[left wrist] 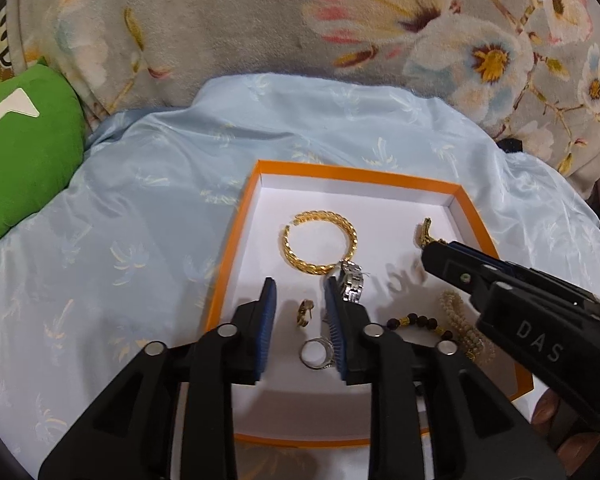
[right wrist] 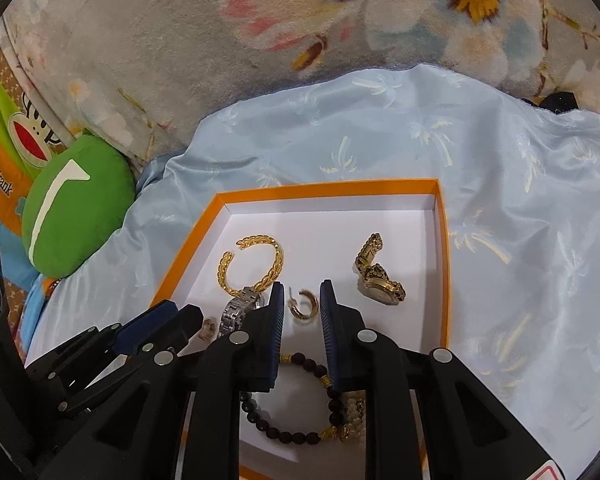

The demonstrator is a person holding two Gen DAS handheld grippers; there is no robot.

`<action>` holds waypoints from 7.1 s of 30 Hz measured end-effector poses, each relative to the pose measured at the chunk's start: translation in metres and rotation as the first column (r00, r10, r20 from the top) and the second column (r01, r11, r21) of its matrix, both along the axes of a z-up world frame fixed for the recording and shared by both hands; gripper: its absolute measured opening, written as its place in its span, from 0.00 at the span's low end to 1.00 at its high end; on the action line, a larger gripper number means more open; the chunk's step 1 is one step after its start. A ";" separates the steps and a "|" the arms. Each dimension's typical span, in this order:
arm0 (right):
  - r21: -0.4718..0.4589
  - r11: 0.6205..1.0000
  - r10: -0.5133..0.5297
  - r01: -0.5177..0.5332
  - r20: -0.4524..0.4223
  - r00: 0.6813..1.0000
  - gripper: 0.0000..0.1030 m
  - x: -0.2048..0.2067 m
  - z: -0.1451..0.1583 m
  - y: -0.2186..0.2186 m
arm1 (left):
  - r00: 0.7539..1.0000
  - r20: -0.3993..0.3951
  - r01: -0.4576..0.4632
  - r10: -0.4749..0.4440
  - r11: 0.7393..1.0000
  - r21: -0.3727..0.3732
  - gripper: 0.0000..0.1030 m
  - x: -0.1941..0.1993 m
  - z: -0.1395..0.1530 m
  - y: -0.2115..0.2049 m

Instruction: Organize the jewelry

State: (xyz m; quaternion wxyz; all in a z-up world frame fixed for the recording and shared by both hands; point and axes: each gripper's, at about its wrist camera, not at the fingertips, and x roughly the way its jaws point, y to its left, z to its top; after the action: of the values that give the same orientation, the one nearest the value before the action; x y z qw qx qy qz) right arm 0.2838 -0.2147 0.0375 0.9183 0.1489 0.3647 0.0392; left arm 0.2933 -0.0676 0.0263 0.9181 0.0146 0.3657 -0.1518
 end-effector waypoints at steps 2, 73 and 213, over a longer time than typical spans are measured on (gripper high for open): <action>0.008 1.000 -0.007 0.007 0.027 1.000 0.18 -0.012 0.009 -0.004 | 1.000 0.013 -0.009 0.010 1.000 -0.028 0.30 -0.005 0.007 0.009; -0.037 0.986 -0.163 0.160 -0.103 0.981 0.04 -0.292 -0.048 0.006 | 0.992 -0.092 0.091 -0.087 0.995 0.049 0.22 -0.247 -0.030 0.016; -0.266 0.953 -0.136 0.143 0.043 0.990 0.80 -0.226 -0.021 0.056 | 0.990 0.020 -0.138 0.138 0.990 0.010 0.71 -0.179 -0.011 0.061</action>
State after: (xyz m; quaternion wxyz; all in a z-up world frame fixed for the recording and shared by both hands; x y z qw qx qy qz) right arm 0.0578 -0.1586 0.0163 0.9347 0.0482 0.3442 -0.0737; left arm 0.1145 -0.0065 0.0148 0.9298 -0.0043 0.3578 -0.0860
